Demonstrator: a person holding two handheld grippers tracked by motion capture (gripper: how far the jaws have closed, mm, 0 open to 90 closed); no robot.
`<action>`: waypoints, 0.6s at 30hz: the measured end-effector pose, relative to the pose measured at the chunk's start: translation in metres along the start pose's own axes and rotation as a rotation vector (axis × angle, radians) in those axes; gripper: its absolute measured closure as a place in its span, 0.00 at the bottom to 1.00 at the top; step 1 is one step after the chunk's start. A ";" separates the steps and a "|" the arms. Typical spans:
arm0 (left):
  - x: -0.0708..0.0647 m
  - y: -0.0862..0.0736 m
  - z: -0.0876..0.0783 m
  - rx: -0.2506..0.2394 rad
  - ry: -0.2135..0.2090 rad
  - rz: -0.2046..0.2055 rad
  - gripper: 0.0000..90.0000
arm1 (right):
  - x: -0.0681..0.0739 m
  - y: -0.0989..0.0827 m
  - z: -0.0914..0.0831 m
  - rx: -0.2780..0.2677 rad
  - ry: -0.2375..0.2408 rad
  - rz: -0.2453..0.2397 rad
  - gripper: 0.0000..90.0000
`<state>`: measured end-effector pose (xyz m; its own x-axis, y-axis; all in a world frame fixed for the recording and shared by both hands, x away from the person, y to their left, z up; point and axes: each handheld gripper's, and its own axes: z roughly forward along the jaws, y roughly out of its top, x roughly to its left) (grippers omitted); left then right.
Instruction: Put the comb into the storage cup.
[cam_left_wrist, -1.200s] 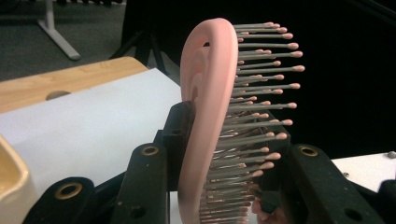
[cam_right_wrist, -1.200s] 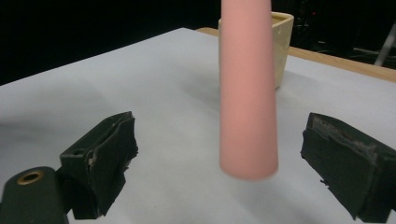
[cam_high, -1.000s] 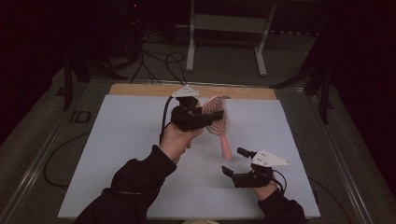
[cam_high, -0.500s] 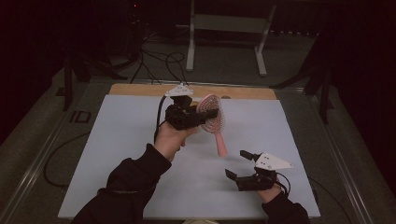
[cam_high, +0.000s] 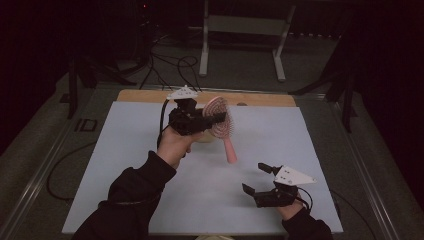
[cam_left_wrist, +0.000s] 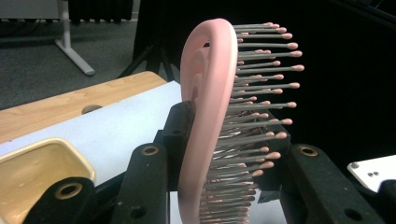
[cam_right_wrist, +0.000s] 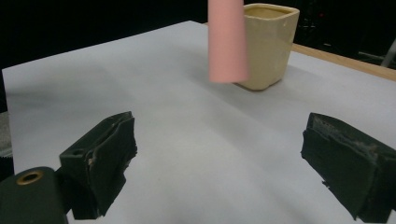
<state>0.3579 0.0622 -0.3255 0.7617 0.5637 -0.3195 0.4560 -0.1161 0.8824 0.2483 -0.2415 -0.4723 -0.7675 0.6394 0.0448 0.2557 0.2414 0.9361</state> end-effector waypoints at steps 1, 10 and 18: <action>0.003 0.001 -0.002 0.000 0.001 0.002 0.73 | 0.000 0.000 -0.001 -0.004 0.004 0.002 0.11; 0.012 0.006 -0.013 -0.015 0.021 0.012 0.73 | -0.001 -0.002 -0.003 -0.002 -0.002 -0.002 0.11; 0.024 0.014 -0.020 -0.026 0.053 0.000 0.73 | -0.001 -0.001 -0.004 -0.005 -0.010 -0.007 0.11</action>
<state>0.3728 0.0907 -0.3140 0.7357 0.6066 -0.3012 0.4436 -0.0956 0.8911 0.2468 -0.2451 -0.4722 -0.7634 0.6450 0.0349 0.2477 0.2424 0.9380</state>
